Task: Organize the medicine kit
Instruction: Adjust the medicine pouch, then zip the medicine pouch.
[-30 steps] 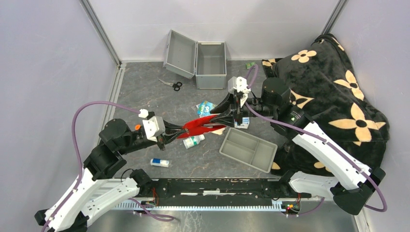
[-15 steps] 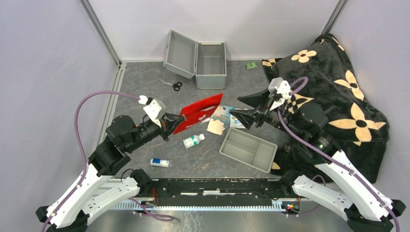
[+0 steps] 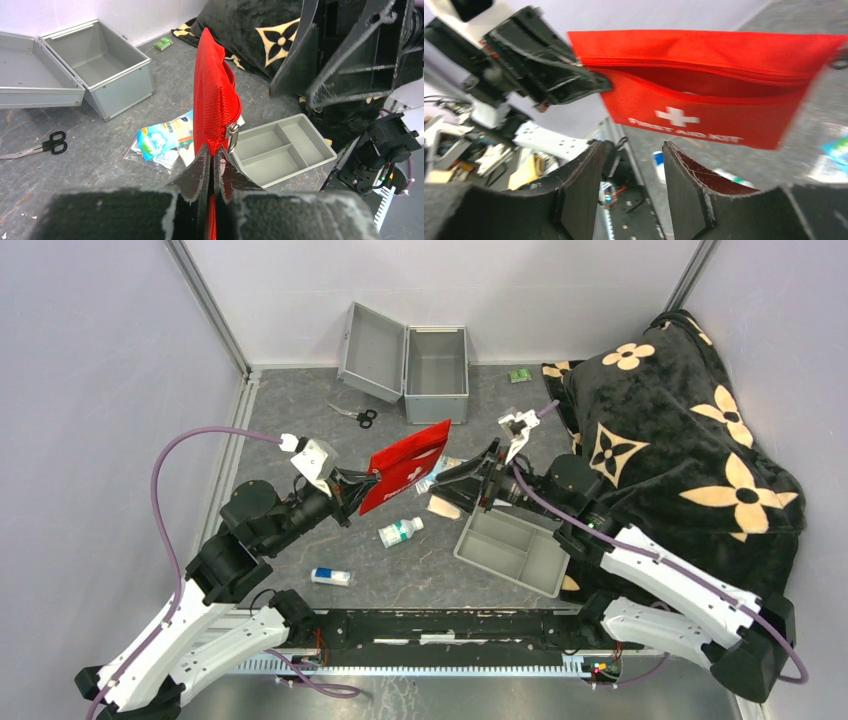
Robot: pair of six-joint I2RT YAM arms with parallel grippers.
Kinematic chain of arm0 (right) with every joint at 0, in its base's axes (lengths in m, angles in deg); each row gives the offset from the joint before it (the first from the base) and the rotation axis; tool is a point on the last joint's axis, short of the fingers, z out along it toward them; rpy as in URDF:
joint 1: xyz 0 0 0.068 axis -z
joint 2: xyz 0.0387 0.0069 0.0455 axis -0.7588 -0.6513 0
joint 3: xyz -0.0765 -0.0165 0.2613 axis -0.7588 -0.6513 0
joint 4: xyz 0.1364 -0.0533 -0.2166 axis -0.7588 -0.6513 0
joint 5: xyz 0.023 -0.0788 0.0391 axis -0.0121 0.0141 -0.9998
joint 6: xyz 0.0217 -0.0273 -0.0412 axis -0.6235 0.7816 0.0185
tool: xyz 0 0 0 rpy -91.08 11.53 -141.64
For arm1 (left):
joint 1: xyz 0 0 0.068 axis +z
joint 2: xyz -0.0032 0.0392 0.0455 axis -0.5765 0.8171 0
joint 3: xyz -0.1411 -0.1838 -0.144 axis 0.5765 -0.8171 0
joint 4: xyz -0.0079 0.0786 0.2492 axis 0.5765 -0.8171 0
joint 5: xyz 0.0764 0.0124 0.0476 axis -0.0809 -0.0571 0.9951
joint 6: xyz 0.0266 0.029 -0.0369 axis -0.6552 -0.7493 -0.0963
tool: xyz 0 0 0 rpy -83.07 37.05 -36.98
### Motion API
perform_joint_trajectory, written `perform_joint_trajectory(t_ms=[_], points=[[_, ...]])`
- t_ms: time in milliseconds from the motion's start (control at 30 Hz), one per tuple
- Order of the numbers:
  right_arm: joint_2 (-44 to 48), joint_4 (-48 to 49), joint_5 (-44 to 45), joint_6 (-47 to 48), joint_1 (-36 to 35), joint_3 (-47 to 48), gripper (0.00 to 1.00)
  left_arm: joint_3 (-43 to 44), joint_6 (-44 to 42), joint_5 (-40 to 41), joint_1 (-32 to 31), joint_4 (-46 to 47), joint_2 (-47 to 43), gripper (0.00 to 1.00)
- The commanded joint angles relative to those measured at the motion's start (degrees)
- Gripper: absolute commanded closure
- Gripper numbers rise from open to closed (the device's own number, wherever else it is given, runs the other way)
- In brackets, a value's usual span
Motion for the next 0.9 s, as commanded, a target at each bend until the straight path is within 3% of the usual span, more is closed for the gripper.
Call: perform_joint_trajectory(t_ms=[0, 133, 867], points=[[-3.7, 13.7, -3.4, -6.3, -5.3, 2.9, 0.47, -0.2, 0.1, -2.0, -0.1, 4.3, 0.1, 0.98], [-7.0, 19.5, -4.1, -8.6, -6.8, 3.3, 0.47, -0.6, -0.5, -2.8, -0.1, 5.3, -0.2, 0.98], [-16.2, 22.9, -3.1, -9.2, -8.9, 8.8, 0.52, 0.0, -0.6, -6.6, -0.1, 5.3, 1.3, 0.98]])
